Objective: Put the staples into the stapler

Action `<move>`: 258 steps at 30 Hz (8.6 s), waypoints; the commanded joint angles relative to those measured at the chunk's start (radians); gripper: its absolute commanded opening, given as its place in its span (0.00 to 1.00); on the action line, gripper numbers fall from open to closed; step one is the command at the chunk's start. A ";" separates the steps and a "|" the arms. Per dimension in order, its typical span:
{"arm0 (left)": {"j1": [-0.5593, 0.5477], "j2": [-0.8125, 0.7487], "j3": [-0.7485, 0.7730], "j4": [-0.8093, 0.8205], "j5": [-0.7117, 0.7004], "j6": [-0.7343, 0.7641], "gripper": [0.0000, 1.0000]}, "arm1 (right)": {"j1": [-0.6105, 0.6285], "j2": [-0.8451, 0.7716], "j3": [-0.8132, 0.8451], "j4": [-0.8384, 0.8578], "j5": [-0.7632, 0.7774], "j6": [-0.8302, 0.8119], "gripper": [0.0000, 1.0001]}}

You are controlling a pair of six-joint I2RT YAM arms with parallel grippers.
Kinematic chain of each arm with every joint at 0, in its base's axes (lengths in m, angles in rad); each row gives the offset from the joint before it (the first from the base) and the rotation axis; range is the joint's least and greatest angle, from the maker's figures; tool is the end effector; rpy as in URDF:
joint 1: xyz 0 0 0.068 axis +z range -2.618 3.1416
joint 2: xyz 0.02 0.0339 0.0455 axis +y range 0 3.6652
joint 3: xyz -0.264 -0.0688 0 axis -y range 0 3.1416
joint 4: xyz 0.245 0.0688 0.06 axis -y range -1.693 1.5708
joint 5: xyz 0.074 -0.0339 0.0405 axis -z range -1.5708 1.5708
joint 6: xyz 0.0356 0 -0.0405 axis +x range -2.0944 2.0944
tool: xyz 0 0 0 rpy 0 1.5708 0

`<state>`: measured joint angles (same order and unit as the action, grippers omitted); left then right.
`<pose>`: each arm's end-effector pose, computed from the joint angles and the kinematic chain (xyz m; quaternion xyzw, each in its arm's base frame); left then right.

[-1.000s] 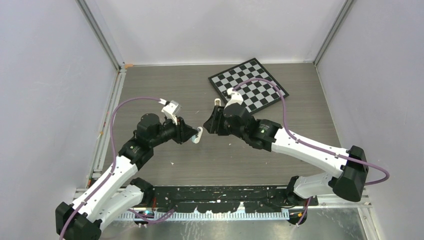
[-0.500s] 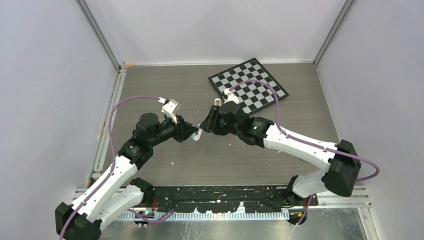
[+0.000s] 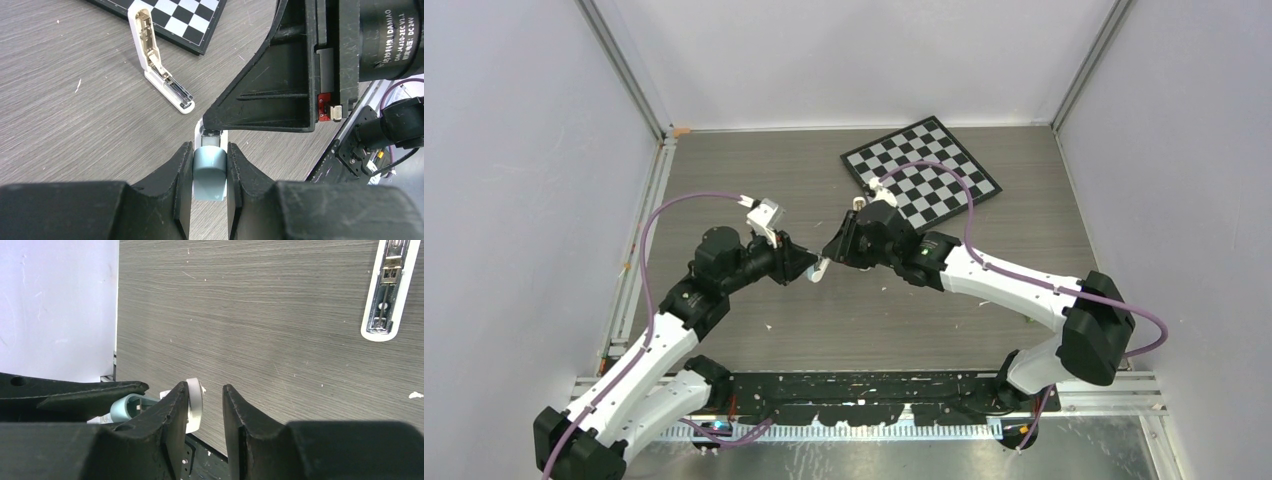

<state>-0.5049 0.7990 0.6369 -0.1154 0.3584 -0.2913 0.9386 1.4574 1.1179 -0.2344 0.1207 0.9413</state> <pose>0.1608 -0.1031 0.2930 0.1905 0.7694 -0.3610 0.4914 0.2002 0.2661 0.2914 0.0300 0.8767 0.3541 0.3242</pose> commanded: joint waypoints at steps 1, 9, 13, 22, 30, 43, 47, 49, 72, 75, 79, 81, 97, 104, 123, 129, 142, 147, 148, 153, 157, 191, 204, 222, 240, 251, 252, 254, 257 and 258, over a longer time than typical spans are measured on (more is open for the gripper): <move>-0.004 -0.039 0.010 0.063 -0.029 -0.019 0.00 | -0.021 -0.002 -0.029 0.034 0.012 0.032 0.34; -0.004 -0.047 0.014 0.064 -0.086 -0.038 0.00 | -0.037 0.003 -0.089 0.071 -0.027 0.059 0.33; -0.004 -0.053 0.018 0.073 -0.130 -0.048 0.00 | -0.037 0.006 -0.127 0.103 -0.060 0.075 0.34; -0.004 -0.060 -0.001 0.102 -0.166 -0.053 0.00 | -0.046 -0.020 -0.161 0.126 -0.106 0.038 0.35; -0.003 -0.094 0.036 0.024 -0.006 0.012 0.00 | -0.132 -0.289 -0.235 0.200 -0.249 -0.247 0.55; -0.003 -0.100 0.024 0.297 0.375 -0.258 0.00 | -0.130 -0.323 -0.248 0.382 -0.744 -0.415 0.74; -0.003 -0.107 0.032 0.298 0.380 -0.265 0.00 | -0.118 -0.320 -0.244 0.395 -0.792 -0.430 0.74; -0.003 -0.105 0.033 0.304 0.385 -0.271 0.00 | -0.109 -0.313 -0.235 0.384 -0.796 -0.441 0.74; -0.003 -0.113 0.100 0.059 0.130 -0.080 0.56 | -0.085 -0.323 -0.266 0.358 -0.591 -0.457 0.19; -0.003 -0.133 0.123 -0.036 0.006 -0.008 0.73 | -0.084 -0.311 -0.274 0.340 -0.499 -0.449 0.18; -0.003 -0.153 0.137 -0.131 -0.131 0.089 0.87 | -0.085 -0.282 -0.271 0.294 -0.331 -0.432 0.18; -0.003 -0.160 0.137 -0.173 -0.195 0.122 0.99 | -0.085 -0.271 -0.271 0.259 -0.197 -0.425 0.18; -0.003 -0.232 0.050 -0.273 -0.441 0.199 1.00 | -0.119 0.070 -0.231 -0.005 0.532 -0.271 0.19; -0.004 -0.236 0.045 -0.275 -0.479 0.208 1.00 | -0.145 0.236 -0.198 0.026 0.568 -0.200 0.20; -0.003 -0.070 0.137 -0.383 -0.703 0.147 1.00 | -0.147 0.069 -0.203 -0.077 0.522 -0.183 0.70; 0.049 0.119 0.234 -0.462 -0.754 0.004 1.00 | -0.148 -0.167 -0.237 -0.139 0.464 -0.207 0.99; 0.297 0.550 0.428 -0.292 -0.532 0.057 0.99 | -0.146 -0.538 -0.325 -0.159 0.335 -0.226 1.00; 0.373 0.726 0.505 -0.326 -0.640 -0.260 0.93 | -0.146 -0.586 -0.314 -0.188 0.330 -0.269 1.00; 0.374 0.757 0.521 -0.347 -0.685 -0.325 0.93 | -0.146 -0.593 -0.311 -0.189 0.328 -0.273 1.00; 0.374 0.870 0.557 -0.343 -0.766 -0.495 0.90 | -0.146 -0.606 -0.310 -0.184 0.315 -0.274 1.00; 0.382 0.922 0.564 -0.188 -0.640 -0.348 0.87 | -0.146 -0.604 -0.319 -0.172 0.308 -0.273 1.00; 0.411 1.097 0.610 -0.065 -0.279 -0.251 0.61 | -0.146 -0.578 -0.347 -0.165 0.327 -0.260 1.00; 0.360 0.970 0.519 -0.094 -0.316 -0.055 0.66 | -0.146 -0.591 -0.368 -0.161 0.297 -0.243 1.00; 0.304 1.067 0.627 -0.251 -0.327 0.345 0.88 | -0.146 -0.621 -0.341 -0.201 0.301 -0.268 1.00; 0.304 1.100 0.645 -0.278 -0.308 0.325 0.75 | -0.146 -0.605 -0.348 -0.194 0.303 -0.263 1.00; 0.304 1.075 0.654 -0.279 -0.266 0.300 0.61 | -0.147 -0.603 -0.327 -0.198 0.292 -0.274 1.00; 0.304 1.071 0.652 -0.279 -0.256 0.297 0.60 | -0.146 -0.604 -0.326 -0.196 0.290 -0.273 1.00; 0.304 1.062 0.649 -0.280 -0.229 0.275 0.59 | -0.146 -0.601 -0.320 -0.196 0.278 -0.278 1.00; 0.303 1.043 0.647 -0.295 -0.204 0.239 0.57 | -0.146 -0.595 -0.310 -0.197 0.274 -0.282 1.00; 0.303 1.032 0.639 -0.295 -0.194 0.230 0.57 | -0.146 -0.594 -0.308 -0.199 0.276 -0.281 1.00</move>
<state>-0.2035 1.9125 1.2705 -0.3916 0.1001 -0.0090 0.7944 0.8604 0.7536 -0.4500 0.3969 0.6785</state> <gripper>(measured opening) 0.588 0.995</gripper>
